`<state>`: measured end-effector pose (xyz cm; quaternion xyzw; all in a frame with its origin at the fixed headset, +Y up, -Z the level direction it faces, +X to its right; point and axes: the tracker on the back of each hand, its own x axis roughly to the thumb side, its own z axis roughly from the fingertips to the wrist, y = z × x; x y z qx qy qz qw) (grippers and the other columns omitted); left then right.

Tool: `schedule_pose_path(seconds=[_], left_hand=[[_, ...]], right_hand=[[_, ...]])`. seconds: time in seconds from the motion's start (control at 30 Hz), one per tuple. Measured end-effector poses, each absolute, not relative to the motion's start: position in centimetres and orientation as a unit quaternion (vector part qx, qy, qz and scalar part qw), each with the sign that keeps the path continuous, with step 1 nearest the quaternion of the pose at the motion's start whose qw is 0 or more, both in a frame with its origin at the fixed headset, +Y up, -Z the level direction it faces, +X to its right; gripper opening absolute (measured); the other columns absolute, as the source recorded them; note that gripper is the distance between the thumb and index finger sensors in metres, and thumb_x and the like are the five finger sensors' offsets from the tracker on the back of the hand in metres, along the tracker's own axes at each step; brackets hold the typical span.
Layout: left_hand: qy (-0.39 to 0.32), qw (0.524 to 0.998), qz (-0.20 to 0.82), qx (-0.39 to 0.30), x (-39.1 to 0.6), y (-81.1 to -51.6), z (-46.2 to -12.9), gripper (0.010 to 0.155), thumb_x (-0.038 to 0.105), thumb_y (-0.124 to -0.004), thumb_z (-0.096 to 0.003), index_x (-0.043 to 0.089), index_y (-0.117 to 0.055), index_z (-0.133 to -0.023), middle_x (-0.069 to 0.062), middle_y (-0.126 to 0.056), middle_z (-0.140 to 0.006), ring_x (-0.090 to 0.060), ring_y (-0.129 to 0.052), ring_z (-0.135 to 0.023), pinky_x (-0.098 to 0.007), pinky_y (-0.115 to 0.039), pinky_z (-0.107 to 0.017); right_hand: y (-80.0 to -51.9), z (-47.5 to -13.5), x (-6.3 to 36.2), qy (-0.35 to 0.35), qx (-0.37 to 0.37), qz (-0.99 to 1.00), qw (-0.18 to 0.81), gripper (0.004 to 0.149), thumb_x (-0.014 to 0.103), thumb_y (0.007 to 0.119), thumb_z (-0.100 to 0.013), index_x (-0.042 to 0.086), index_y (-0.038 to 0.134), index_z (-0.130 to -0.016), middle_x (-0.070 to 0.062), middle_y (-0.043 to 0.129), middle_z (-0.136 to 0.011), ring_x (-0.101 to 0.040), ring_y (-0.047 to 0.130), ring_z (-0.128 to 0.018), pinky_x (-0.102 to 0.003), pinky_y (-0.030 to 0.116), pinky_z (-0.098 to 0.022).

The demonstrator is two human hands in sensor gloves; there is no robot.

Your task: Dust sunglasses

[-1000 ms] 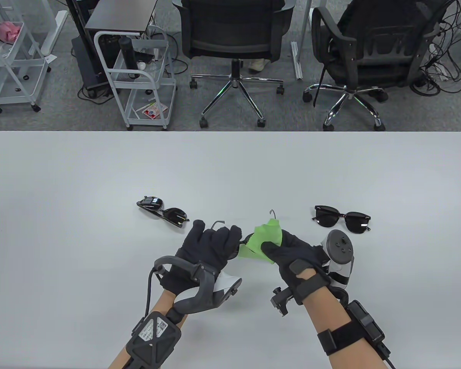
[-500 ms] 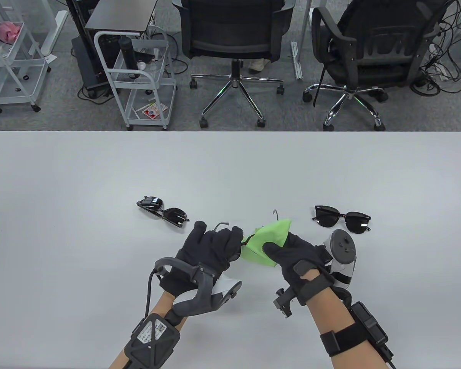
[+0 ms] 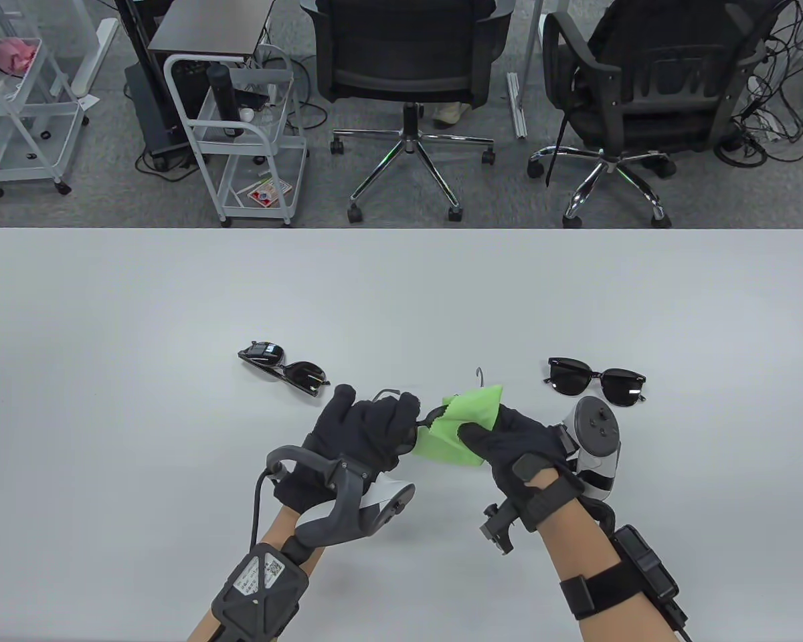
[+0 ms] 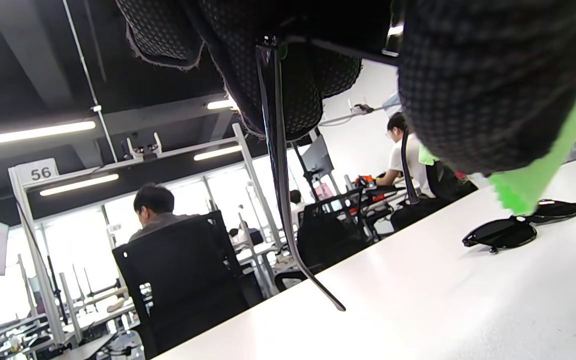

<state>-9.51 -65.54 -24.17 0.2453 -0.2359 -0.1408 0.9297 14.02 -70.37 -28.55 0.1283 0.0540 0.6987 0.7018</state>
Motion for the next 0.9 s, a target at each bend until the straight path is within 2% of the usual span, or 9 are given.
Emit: schedule_pose_path(seconds=[0.13,0.2,0.33,0.43,0.5,0.63,0.7,0.8,0.9], left_hand=[[-0.241,0.926,-0.141,0.252,-9.1,-65.4,-23.9,0.098,0.061,-0.096,-0.0197,0.039,-0.051,-0.104,0.019,-0.076,-0.095,-0.001,-0.098,-0.077,-0.043,-0.068,-0.076],[-0.243,0.927,-0.133,0.252,-9.0,-65.2,-23.8,0.098,0.061,-0.095,-0.0196,0.039,-0.051,-0.104,0.020,-0.076,-0.095,-0.001,-0.098,-0.077,-0.043,-0.068,-0.076],[-0.243,0.927,-0.131,0.254,-9.1,-65.1,-23.7,0.098,0.061,-0.096,-0.0196,0.039,-0.052,-0.104,0.019,-0.077,-0.095,-0.001,-0.098,-0.077,-0.043,-0.068,-0.076],[-0.238,0.931,-0.123,0.248,-9.5,-65.2,-23.9,0.098,0.061,-0.096,-0.0197,0.038,-0.052,-0.104,0.019,-0.077,-0.095,-0.002,-0.099,-0.077,-0.043,-0.069,-0.076],[-0.238,0.930,-0.126,0.250,-9.6,-65.2,-23.9,0.098,0.061,-0.096,-0.0197,0.039,-0.052,-0.104,0.019,-0.077,-0.095,-0.001,-0.098,-0.077,-0.043,-0.068,-0.076],[-0.240,0.929,-0.123,0.253,-9.4,-65.1,-23.8,0.098,0.061,-0.096,-0.0194,0.039,-0.052,-0.104,0.020,-0.077,-0.094,-0.001,-0.099,-0.077,-0.042,-0.069,-0.076],[-0.240,0.932,-0.105,0.250,-9.4,-65.0,-23.8,0.098,0.062,-0.096,-0.0193,0.038,-0.052,-0.104,0.020,-0.077,-0.094,-0.001,-0.099,-0.076,-0.042,-0.069,-0.076],[-0.232,0.941,-0.058,0.239,-9.8,-64.7,-23.9,0.098,0.063,-0.095,-0.0188,0.038,-0.053,-0.104,0.020,-0.079,-0.094,0.000,-0.100,-0.075,-0.041,-0.070,-0.076],[-0.220,0.949,-0.009,0.226,-10.5,-64.5,-24.2,0.098,0.064,-0.095,-0.0178,0.037,-0.054,-0.103,0.020,-0.080,-0.093,0.000,-0.102,-0.074,-0.041,-0.071,-0.075]], right_hand=[[-69.7,-28.2,14.3,-0.006,0.100,0.741,0.664,0.041,0.035,0.097,-0.037,0.015,0.092,-0.073,-0.001,0.104,-0.064,-0.026,0.106,-0.054,-0.059,0.073,-0.057],[-69.7,-28.1,14.4,-0.023,0.095,0.741,0.665,0.041,0.046,0.090,-0.040,0.016,0.096,-0.067,0.000,0.107,-0.057,-0.023,0.107,-0.047,-0.058,0.075,-0.056],[-69.9,-28.2,14.4,0.005,0.113,0.714,0.690,0.042,0.043,0.081,-0.045,0.014,0.094,-0.072,-0.003,0.105,-0.064,-0.028,0.105,-0.055,-0.060,0.073,-0.057],[-70.2,-28.4,14.1,0.058,0.136,0.675,0.723,0.044,0.030,0.086,-0.043,0.013,0.087,-0.084,-0.005,0.100,-0.078,-0.032,0.101,-0.067,-0.063,0.070,-0.058],[-70.2,-28.4,14.0,0.056,0.139,0.686,0.712,0.045,0.025,0.089,-0.040,0.014,0.086,-0.085,-0.005,0.098,-0.079,-0.032,0.101,-0.068,-0.063,0.069,-0.058],[-69.3,-28.2,14.1,-0.007,0.120,0.736,0.667,0.042,0.033,0.097,-0.037,0.016,0.091,-0.074,-0.001,0.103,-0.066,-0.025,0.105,-0.055,-0.059,0.074,-0.057],[-69.5,-28.0,14.2,-0.022,0.110,0.724,0.681,0.041,0.043,0.090,-0.041,0.016,0.094,-0.071,0.000,0.105,-0.062,-0.024,0.107,-0.051,-0.057,0.075,-0.057],[-69.7,-28.0,13.8,0.002,0.140,0.672,0.727,0.046,0.045,0.077,-0.047,0.015,0.089,-0.081,-0.002,0.102,-0.074,-0.027,0.104,-0.064,-0.059,0.071,-0.060],[-69.8,-28.0,12.8,0.040,0.177,0.637,0.749,0.056,0.044,0.073,-0.049,0.013,0.074,-0.094,-0.005,0.090,-0.092,-0.032,0.096,-0.079,-0.063,0.066,-0.062]])
